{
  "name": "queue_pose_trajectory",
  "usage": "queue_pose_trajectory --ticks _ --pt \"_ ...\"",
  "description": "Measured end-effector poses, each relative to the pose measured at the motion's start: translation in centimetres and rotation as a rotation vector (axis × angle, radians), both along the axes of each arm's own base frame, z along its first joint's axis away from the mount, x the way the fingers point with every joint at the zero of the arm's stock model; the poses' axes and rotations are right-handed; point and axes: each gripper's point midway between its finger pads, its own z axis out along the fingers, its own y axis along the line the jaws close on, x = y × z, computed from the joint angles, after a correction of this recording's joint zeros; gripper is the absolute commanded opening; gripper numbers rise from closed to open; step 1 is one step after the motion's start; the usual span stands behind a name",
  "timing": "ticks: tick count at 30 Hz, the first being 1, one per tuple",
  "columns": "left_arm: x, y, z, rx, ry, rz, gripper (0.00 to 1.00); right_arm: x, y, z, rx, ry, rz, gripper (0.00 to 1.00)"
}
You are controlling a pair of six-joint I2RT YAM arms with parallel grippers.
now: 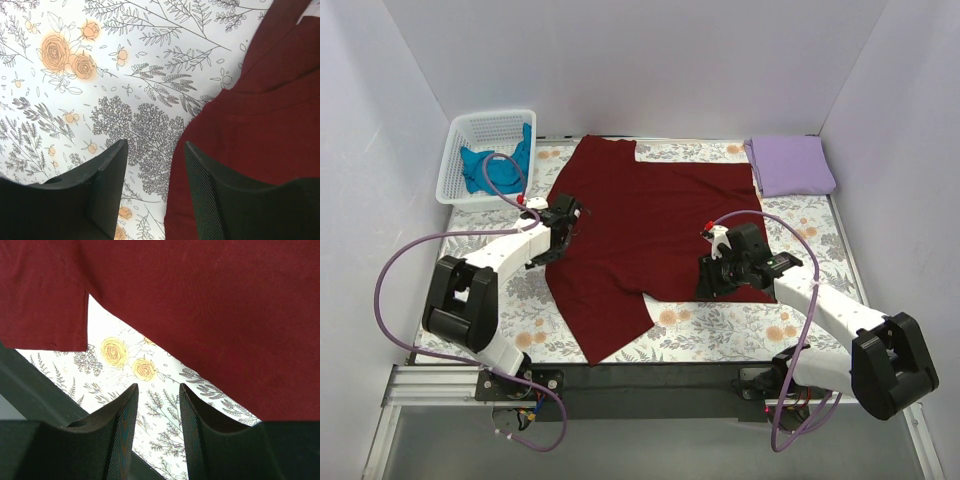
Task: Fold and stack the t-shirts
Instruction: Flatten the tshirt out
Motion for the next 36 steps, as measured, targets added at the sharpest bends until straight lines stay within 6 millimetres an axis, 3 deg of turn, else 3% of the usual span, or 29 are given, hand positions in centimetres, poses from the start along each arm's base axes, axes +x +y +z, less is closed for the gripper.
queue_pose_trajectory --ticks 3,8,11,14,21,32,36 --pt "-0.4 -0.5 0.6 -0.030 -0.015 -0.015 0.42 -0.1 0.0 -0.3 -0.005 0.010 0.000 0.45" --pt "-1.1 -5.1 1.0 -0.275 -0.069 -0.115 0.37 -0.4 -0.1 -1.0 -0.011 0.035 0.004 0.45" --pt "-2.4 -8.4 -0.3 -0.435 -0.034 -0.169 0.37 -0.5 0.0 -1.0 -0.007 0.039 0.008 0.45" --pt "-4.3 -10.4 -2.3 -0.519 0.046 -0.198 0.37 -0.5 0.0 -1.0 -0.006 0.039 0.008 0.45" --pt "-8.5 -13.4 -5.3 -0.647 0.204 -0.224 0.35 -0.6 0.0 -1.1 -0.005 0.045 0.007 0.45" --pt "-10.8 -18.6 -4.7 -0.813 0.265 -0.298 0.38 -0.5 0.2 -1.2 0.000 0.047 0.007 0.45" --pt "-9.9 -18.5 -3.8 -0.797 0.216 -0.287 0.38 -0.4 0.3 -1.2 0.005 0.045 0.009 0.45"
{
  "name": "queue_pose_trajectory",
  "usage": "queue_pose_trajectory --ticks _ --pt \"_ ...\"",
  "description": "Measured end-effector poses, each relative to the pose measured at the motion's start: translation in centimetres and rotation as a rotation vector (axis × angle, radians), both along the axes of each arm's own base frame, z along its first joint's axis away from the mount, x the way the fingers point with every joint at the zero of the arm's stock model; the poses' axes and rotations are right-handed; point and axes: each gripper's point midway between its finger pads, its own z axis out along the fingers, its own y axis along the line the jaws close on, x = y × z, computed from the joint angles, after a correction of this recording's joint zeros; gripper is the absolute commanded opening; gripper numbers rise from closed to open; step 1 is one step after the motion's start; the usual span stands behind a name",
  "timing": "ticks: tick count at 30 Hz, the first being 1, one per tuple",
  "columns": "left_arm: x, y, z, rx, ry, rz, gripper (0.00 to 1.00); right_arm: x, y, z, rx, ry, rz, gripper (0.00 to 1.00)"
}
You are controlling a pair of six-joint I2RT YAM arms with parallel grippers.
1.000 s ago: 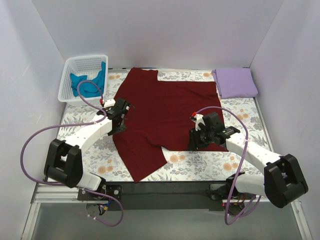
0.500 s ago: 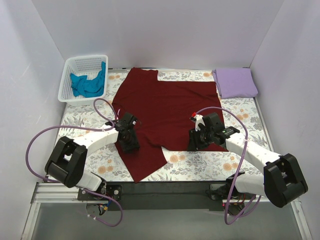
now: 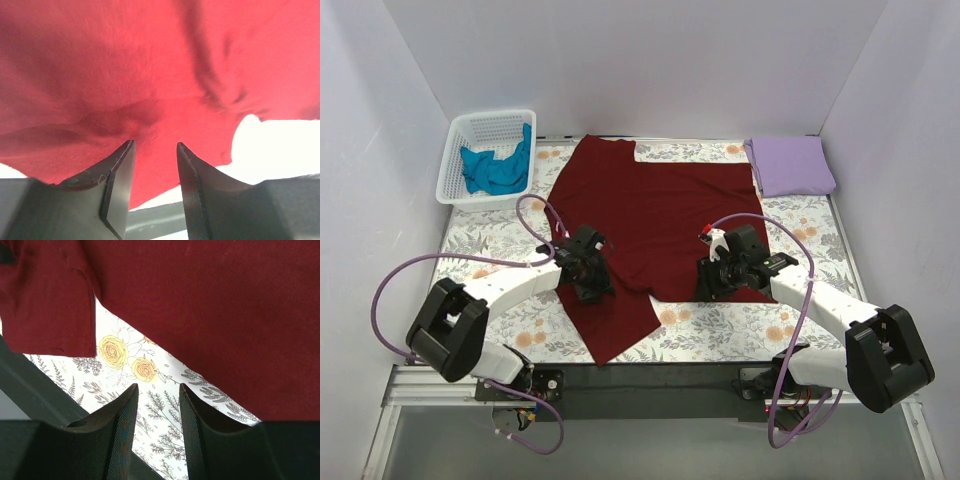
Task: Fold and stack the t-shirts
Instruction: Flatten the tshirt out
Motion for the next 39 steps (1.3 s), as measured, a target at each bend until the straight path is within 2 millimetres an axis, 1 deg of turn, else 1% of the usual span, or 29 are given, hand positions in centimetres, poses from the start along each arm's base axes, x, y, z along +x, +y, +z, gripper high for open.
queue_pose_trajectory --ticks 1,2,3,5,6,7,8,9,10,13,14,16,20,23,26,29,31,35,39 --pt "0.7 0.3 0.5 0.011 -0.029 0.015 0.38 0.0 0.0 0.0 0.001 -0.001 0.000 0.45" --pt "3.5 2.0 2.8 0.038 -0.142 0.093 0.38 0.0 0.0 -0.1 0.000 0.001 0.000 0.45" --pt "3.8 2.2 3.1 0.040 -0.154 0.104 0.38 -0.1 0.0 -0.1 0.000 0.001 0.000 0.45" --pt "5.8 4.4 4.1 0.056 -0.213 0.155 0.34 -0.2 -0.1 -0.3 -0.003 0.006 0.001 0.45" --pt "7.0 6.0 4.4 0.074 -0.240 0.199 0.33 -0.3 -0.1 -0.3 -0.002 0.009 0.002 0.45" --pt "8.4 8.3 4.7 0.103 -0.271 0.258 0.33 -0.3 -0.1 -0.4 -0.002 0.011 0.002 0.45" --pt "9.1 9.7 4.8 0.123 -0.284 0.292 0.33 -0.3 -0.1 -0.4 -0.001 0.013 0.004 0.45" --pt "10.1 11.6 4.9 0.156 -0.300 0.332 0.33 -0.3 0.0 -0.5 0.000 0.017 0.005 0.45" --pt "10.7 12.8 5.0 0.176 -0.308 0.356 0.33 -0.3 0.1 -0.6 0.001 0.024 0.008 0.44" --pt "12.3 14.9 5.0 0.206 -0.333 0.389 0.30 0.2 0.6 -0.8 0.002 0.045 0.011 0.43" --pt "12.4 15.1 4.9 0.208 -0.334 0.392 0.29 0.7 1.0 -0.7 0.008 0.046 0.014 0.43" --pt "13.6 16.3 4.6 0.220 -0.339 0.415 0.24 1.8 1.7 -0.4 0.019 0.039 0.015 0.42" --pt "16.5 17.3 3.6 0.233 -0.340 0.435 0.17 4.7 3.5 0.4 0.047 0.003 0.021 0.41" --pt "18.2 17.4 1.9 0.245 -0.322 0.425 0.12 6.3 4.5 0.6 0.060 -0.018 0.024 0.41" --pt "18.7 17.3 0.1 0.253 -0.284 0.402 0.10 7.2 5.0 0.4 0.066 -0.023 0.028 0.41" --pt "18.5 16.9 -1.1 0.246 -0.252 0.383 0.11 7.3 5.2 -0.2 0.065 -0.012 0.033 0.41" --pt "18.5 16.8 -1.1 0.238 -0.250 0.379 0.11 7.2 5.3 -0.6 0.063 0.000 0.037 0.40" --pt "18.8 16.7 -0.5 0.229 -0.273 0.381 0.11 7.1 5.3 -1.1 0.060 0.013 0.043 0.40" --pt "19.3 16.7 1.3 0.216 -0.323 0.388 0.11 7.1 5.3 -1.1 0.062 0.009 0.045 0.40"
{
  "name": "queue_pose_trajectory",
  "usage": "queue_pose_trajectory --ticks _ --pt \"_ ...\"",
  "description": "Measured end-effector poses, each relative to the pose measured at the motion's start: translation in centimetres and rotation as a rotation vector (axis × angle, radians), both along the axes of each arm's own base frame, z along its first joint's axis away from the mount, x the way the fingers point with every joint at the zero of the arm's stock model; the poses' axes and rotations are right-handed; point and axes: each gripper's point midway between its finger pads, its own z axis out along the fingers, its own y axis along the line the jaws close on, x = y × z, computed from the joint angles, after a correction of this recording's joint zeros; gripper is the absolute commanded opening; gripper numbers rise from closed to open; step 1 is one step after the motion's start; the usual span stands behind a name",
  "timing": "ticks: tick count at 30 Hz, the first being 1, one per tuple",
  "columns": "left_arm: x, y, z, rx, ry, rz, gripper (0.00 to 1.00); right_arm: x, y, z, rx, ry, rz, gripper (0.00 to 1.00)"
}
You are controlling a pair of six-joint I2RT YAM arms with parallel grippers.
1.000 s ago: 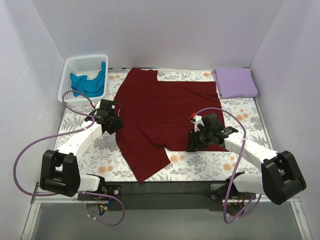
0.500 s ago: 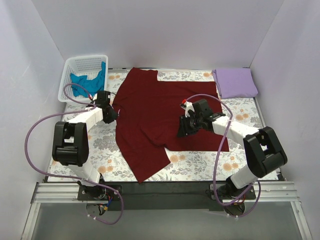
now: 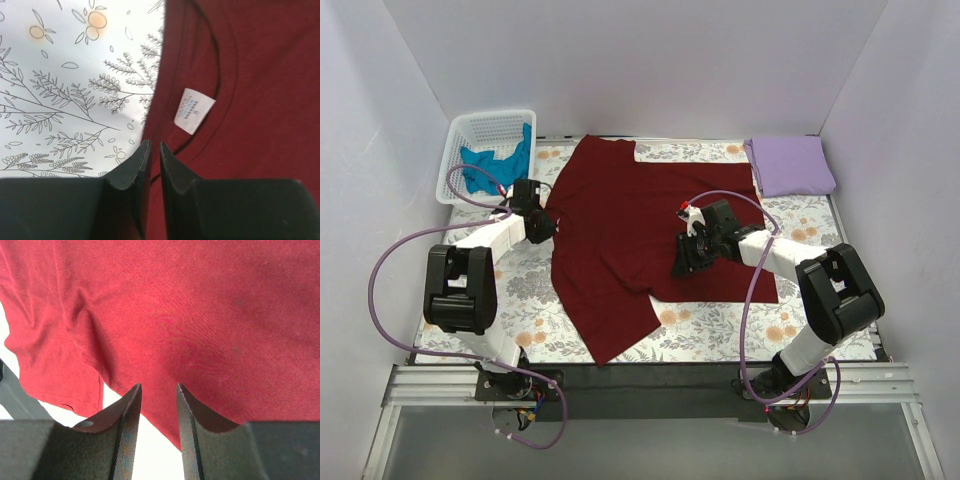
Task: Fold and stack the t-shirts
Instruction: Flatten the tshirt out
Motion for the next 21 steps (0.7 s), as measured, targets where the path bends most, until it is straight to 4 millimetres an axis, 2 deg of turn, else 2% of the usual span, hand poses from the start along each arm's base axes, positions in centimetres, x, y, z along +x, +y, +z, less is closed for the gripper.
queue_pose_trajectory --ticks 3,6,8,13,17,21 --pt "0.4 -0.2 0.8 -0.011 -0.025 -0.007 0.11 -0.1 0.0 0.0 0.002 0.002 0.002 0.40" --pt "0.4 -0.6 0.7 -0.028 -0.022 -0.018 0.11 -0.3 0.0 -0.2 0.002 0.007 0.003 0.40" --pt "0.4 -0.9 0.2 -0.039 -0.012 -0.027 0.11 -0.4 -0.1 -0.3 0.000 0.011 0.004 0.40" --pt "-0.3 -1.6 -2.6 -0.049 0.066 -0.047 0.11 -0.5 -0.1 -0.4 0.002 0.015 0.006 0.40" --pt "0.0 -1.8 -2.7 -0.045 0.061 -0.053 0.11 -0.5 -0.1 -0.4 0.005 0.015 0.007 0.40" --pt "0.2 -1.2 -2.7 -0.004 0.072 -0.035 0.10 -0.6 -0.1 -0.5 0.007 0.014 0.008 0.40"
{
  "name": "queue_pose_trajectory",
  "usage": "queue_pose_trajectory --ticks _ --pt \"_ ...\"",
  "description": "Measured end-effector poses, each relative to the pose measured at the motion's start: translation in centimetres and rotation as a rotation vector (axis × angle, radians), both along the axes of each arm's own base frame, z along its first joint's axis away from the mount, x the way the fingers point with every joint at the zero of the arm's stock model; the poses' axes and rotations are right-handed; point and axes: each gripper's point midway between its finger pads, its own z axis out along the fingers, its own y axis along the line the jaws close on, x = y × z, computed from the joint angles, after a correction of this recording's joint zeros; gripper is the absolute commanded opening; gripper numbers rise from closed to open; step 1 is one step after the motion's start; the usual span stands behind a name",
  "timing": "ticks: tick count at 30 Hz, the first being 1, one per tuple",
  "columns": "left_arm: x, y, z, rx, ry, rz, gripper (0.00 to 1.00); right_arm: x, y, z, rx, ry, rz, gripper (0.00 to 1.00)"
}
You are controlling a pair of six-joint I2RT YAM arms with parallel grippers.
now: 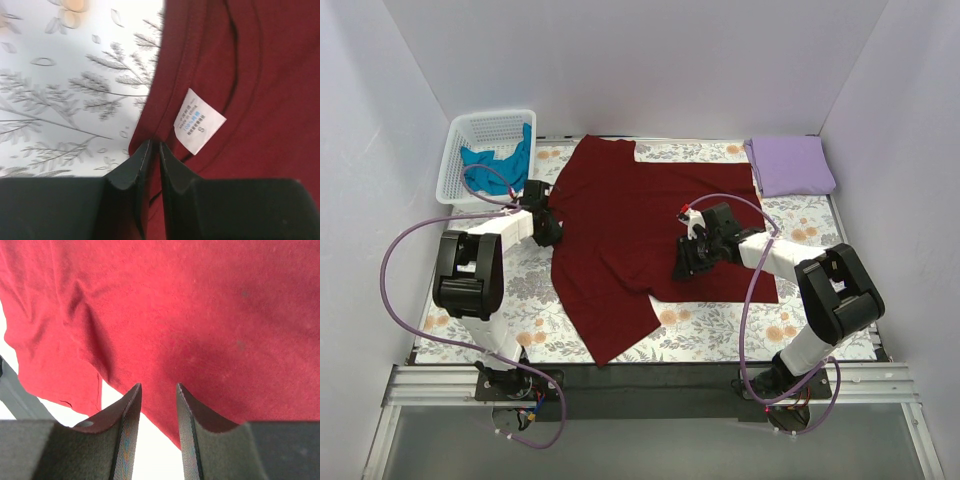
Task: Fold and stack the t-shirts
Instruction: Flatten the tshirt out
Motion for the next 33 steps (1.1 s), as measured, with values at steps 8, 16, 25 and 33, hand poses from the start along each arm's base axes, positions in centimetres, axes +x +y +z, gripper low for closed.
queue_pose_trajectory --ticks 8,16,25,33 --pt "-1.5 4.7 0.1 0.264 0.069 0.090 0.12 -0.7 -0.7 -1.7 -0.036 0.042 -0.014 0.40" --pt "-2.4 7.2 0.5 0.409 0.104 0.085 0.35 -0.5 -0.5 -2.0 -0.033 0.081 -0.048 0.40" --pt "-2.6 5.3 5.0 0.267 -0.034 0.108 0.43 0.0 -0.7 -2.0 -0.016 0.130 -0.100 0.40" --pt "-7.7 5.1 5.2 0.055 -0.106 0.224 0.56 0.0 -0.7 -2.0 -0.007 0.129 -0.095 0.40"
